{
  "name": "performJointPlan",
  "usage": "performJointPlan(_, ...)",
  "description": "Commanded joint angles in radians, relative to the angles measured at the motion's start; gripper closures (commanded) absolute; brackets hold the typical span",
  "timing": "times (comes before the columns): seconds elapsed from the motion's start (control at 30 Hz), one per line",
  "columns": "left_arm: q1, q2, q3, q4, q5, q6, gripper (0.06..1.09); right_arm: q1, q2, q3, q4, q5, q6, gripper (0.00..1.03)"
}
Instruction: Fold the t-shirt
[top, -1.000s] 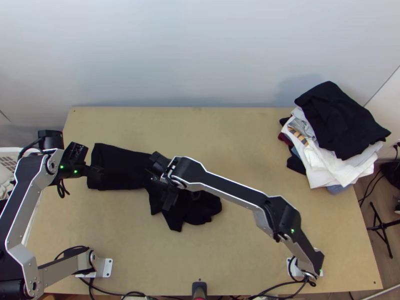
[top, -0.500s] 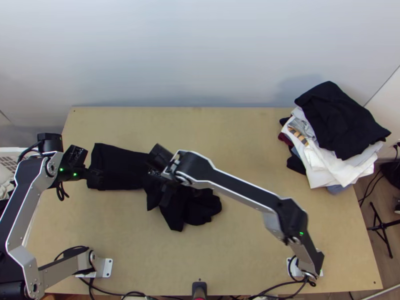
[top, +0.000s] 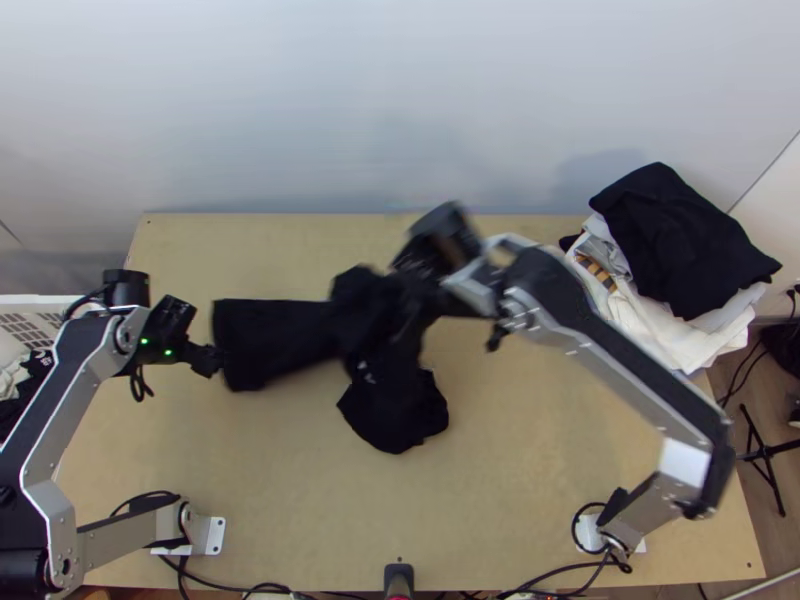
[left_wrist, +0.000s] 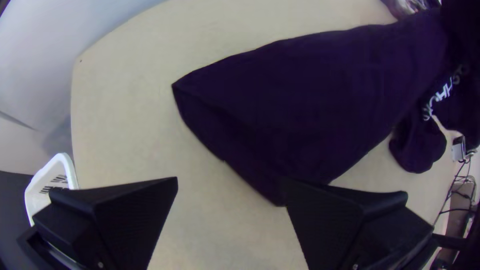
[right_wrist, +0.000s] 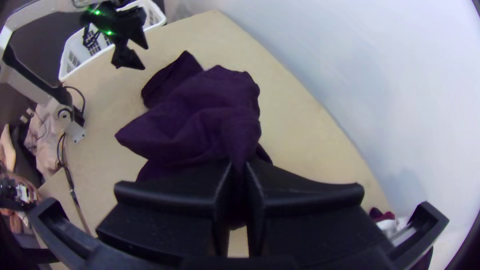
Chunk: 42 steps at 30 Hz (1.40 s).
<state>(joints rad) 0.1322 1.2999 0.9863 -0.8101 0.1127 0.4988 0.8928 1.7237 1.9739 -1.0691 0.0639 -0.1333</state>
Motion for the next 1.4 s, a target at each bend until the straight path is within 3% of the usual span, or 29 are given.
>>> performJointPlan(0.0, -0.091, 0.038, -0.001, 0.032, -0.042, 0.007, 0.1, -0.164, -0.145, -0.107, 0.005, 0.005, 0.034, 1.0)
performJointPlan(0.17, -0.183, 0.078, 0.005, 0.046, -0.051, 0.003, 0.1, -0.169, -0.187, -0.21, 0.005, 0.007, 0.032, 1.0)
performJointPlan(0.57, -0.497, 0.124, 0.037, 0.052, -0.076, -0.022, 0.1, -0.176, -0.119, -0.191, 0.024, 0.008, 0.02, 1.0)
performJointPlan(0.83, -0.543, 0.17, 0.051, 0.046, -0.053, -0.019, 0.1, -0.176, -0.081, -0.173, 0.024, 0.01, 0.009, 1.0)
performJointPlan(1.1, -0.58, 0.306, 0.063, 0.164, -0.058, -0.043, 0.11, -0.176, -0.067, -0.17, 0.026, 0.011, 0.003, 1.0)
performJointPlan(1.2, -0.577, 0.355, 0.092, 0.178, -0.054, -0.054, 0.27, -0.176, -0.065, -0.168, 0.026, 0.017, 0.0, 1.0)
performJointPlan(1.27, -0.572, 0.371, 0.08, 0.216, -0.042, -0.04, 0.42, -0.176, -0.065, -0.17, 0.026, 0.019, -0.005, 1.0)
performJointPlan(1.37, -0.557, 0.355, 0.025, 0.344, -0.004, -0.017, 0.78, -0.176, -0.067, -0.172, 0.024, 0.024, -0.006, 1.0)
